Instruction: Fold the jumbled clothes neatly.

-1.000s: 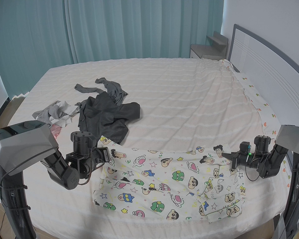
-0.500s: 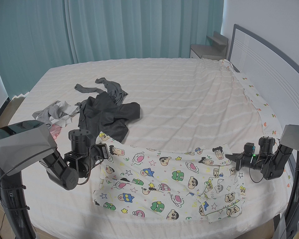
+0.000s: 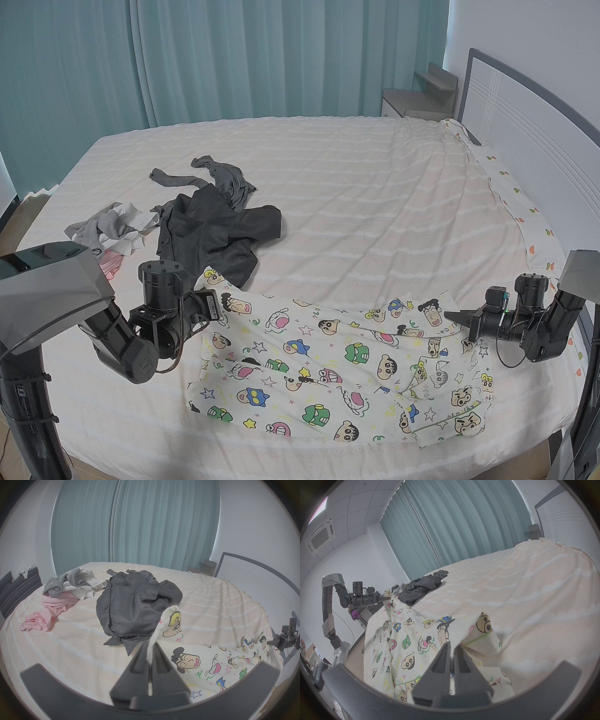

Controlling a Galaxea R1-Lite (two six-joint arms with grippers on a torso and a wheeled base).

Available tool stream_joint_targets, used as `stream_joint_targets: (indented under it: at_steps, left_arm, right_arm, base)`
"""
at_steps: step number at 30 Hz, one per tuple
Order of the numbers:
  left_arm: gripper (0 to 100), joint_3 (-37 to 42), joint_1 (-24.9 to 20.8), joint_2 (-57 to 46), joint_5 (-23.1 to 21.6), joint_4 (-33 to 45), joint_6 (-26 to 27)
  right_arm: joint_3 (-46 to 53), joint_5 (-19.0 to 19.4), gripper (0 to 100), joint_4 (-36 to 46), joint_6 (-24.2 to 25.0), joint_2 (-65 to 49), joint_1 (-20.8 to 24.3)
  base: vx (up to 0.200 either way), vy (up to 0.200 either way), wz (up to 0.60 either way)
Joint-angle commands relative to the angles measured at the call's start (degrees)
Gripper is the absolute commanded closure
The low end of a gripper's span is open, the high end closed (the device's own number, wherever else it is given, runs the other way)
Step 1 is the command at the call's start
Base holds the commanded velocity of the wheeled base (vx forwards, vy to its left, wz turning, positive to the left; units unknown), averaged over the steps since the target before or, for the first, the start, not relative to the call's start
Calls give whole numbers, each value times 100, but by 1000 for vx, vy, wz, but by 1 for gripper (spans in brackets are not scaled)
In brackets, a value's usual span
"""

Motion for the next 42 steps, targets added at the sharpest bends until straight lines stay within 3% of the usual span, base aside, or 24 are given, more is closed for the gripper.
stream_joint_targets:
  at_steps: [1,5,15,25,35,42]
  left_arm:
    - [100,116,-7,-210,-28,-4,-2]
    - [100,467,-7,-526,-177,5,104]
    - [100,1320,-16,-983,-687,-4,200]
    - [100,1821,-7,-878,-722,-4,200]
    - [100,2093,-42,-333,-687,-56,192]
    - [100,2207,-60,379,-476,-1252,200]
  right_arm:
    - [285,189,100,-2,2,-291,-165]
    - [699,435,100,-2,-6,-634,-341]
    - [1507,479,100,-19,-288,-810,-525]
    - [2263,461,100,-46,-999,-572,-499]
    - [2755,461,100,-556,-1026,-309,-525]
    - [3186,453,100,-1215,-1035,-19,-534]
  base:
    - [0,0,0]
    - [0,0,0]
    - [0,0,0]
    - [0,0,0]
    - [0,0,0]
    - [0,0,0]
